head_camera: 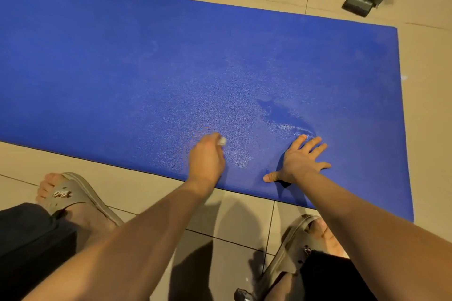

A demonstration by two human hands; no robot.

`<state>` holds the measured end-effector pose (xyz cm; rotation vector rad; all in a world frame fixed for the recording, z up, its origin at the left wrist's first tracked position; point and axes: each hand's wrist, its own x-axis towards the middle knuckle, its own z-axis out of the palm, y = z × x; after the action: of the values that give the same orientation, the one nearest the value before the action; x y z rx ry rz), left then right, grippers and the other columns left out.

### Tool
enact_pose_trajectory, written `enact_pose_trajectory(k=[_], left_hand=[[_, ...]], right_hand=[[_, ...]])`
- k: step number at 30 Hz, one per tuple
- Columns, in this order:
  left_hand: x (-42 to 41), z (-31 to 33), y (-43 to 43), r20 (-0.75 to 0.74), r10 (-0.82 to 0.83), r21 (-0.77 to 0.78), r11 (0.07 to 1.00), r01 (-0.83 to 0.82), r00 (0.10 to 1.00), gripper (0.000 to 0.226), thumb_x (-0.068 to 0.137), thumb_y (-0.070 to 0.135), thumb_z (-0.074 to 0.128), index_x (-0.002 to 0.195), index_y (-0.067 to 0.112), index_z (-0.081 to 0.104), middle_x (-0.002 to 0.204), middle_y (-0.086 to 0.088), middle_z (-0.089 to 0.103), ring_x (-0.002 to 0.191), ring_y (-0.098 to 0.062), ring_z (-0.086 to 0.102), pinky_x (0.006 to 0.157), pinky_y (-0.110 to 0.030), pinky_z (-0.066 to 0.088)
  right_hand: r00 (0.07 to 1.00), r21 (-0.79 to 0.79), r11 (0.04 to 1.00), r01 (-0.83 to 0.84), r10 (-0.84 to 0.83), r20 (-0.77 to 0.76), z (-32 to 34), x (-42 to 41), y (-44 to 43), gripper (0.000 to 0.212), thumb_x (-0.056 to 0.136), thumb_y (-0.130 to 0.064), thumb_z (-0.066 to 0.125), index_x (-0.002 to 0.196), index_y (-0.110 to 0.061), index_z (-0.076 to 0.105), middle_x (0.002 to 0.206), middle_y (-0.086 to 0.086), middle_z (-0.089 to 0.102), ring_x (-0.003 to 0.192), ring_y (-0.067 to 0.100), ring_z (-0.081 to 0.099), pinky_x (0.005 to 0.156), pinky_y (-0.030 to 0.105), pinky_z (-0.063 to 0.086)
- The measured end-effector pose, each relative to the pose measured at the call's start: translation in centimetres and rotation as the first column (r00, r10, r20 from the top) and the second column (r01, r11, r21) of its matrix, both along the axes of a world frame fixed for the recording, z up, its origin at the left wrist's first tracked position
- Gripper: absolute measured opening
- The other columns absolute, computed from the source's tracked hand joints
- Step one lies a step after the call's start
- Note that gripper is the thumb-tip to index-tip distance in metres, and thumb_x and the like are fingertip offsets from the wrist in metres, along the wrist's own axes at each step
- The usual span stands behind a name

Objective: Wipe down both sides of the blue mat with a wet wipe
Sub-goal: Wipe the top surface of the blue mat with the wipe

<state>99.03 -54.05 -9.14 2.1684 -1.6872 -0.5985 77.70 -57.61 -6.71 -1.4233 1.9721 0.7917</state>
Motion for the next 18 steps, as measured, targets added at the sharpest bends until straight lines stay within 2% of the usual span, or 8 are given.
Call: enact_pose_trajectory(k=[4, 8, 10, 13, 16, 18], left_hand=[[-4.3, -0.1, 2.1, -0.07, -0.325, 0.084, 0.94, 0.33, 0.943, 0.021, 0.096, 0.013, 0.054, 0.11, 0.016, 0.07, 0.106, -0.009, 0.065, 0.094, -0.036, 0.064, 0.077, -0.043, 0.05], [-1.1, 0.4, 1.6, 0.039, -0.385, 0.069, 0.922, 0.382, 0.922, 0.02, 0.095, 0.011, 0.053, 0.107, 0.015, 0.069, 0.104, -0.009, 0.063, 0.092, -0.035, 0.063, 0.075, -0.041, 0.048], [2.8, 0.2, 1.9, 0.108, -0.266, 0.065, 0.963, 0.261, 0.958, 0.015, 0.095, 0.011, 0.054, 0.102, 0.011, 0.067, 0.103, -0.01, 0.064, 0.09, -0.035, 0.063, 0.073, -0.042, 0.048], [7.5, 0.0, 2.8, 0.138, 0.025, 0.014, 1.0, -0.028, 0.99, 0.011, 0.098, 0.015, 0.057, 0.099, 0.01, 0.066, 0.102, -0.01, 0.066, 0.088, -0.036, 0.065, 0.073, -0.044, 0.052], [5.4, 0.2, 3.2, 0.051, 0.265, -0.011, 0.964, -0.265, 0.963, 0.016, 0.101, 0.016, 0.055, 0.097, 0.006, 0.068, 0.101, -0.011, 0.068, 0.09, -0.034, 0.064, 0.075, -0.042, 0.047], [1.6, 0.1, 3.5, -0.066, 0.29, -0.01, 0.956, -0.292, 0.955, 0.017, 0.101, 0.015, 0.056, 0.099, 0.006, 0.07, 0.101, -0.011, 0.07, 0.092, -0.034, 0.065, 0.08, -0.041, 0.048]], right_hand=[[1.0, -0.001, 1.0, -0.001, 0.001, 0.001, 0.0, 0.0, 0.0, 0.175, 0.041, -0.082, 0.082, 0.152, -0.002, -0.027, 0.157, 0.033, -0.028, 0.146, 0.055, -0.02, 0.109, 0.077, 0.02], [1.0, -0.002, 1.0, 0.001, -0.001, 0.007, 0.0, -0.1, 0.1, 0.175, 0.04, -0.083, 0.081, 0.152, -0.003, -0.027, 0.157, 0.032, -0.028, 0.146, 0.055, -0.02, 0.11, 0.077, 0.019], [1.0, 0.0, 1.0, 0.0, 0.0, 0.011, 0.1, -0.1, 0.1, 0.175, 0.04, -0.083, 0.08, 0.152, -0.003, -0.027, 0.157, 0.032, -0.028, 0.146, 0.055, -0.02, 0.11, 0.077, 0.019], [1.0, 0.001, 1.0, 0.003, -0.003, 0.008, 0.2, -0.1, 0.0, 0.175, 0.039, -0.083, 0.081, 0.152, -0.003, -0.026, 0.158, 0.031, -0.027, 0.146, 0.055, -0.019, 0.11, 0.077, 0.019], [1.0, 0.01, 1.0, 0.012, -0.012, 0.006, 0.3, 0.1, -0.1, 0.176, 0.038, -0.081, 0.083, 0.152, -0.002, -0.026, 0.158, 0.032, -0.027, 0.146, 0.055, -0.019, 0.109, 0.078, 0.02], [1.0, 0.008, 1.0, 0.019, -0.019, 0.006, 0.4, 0.2, -0.1, 0.176, 0.038, -0.08, 0.083, 0.152, -0.002, -0.025, 0.157, 0.032, -0.027, 0.146, 0.055, -0.019, 0.109, 0.078, 0.019]])
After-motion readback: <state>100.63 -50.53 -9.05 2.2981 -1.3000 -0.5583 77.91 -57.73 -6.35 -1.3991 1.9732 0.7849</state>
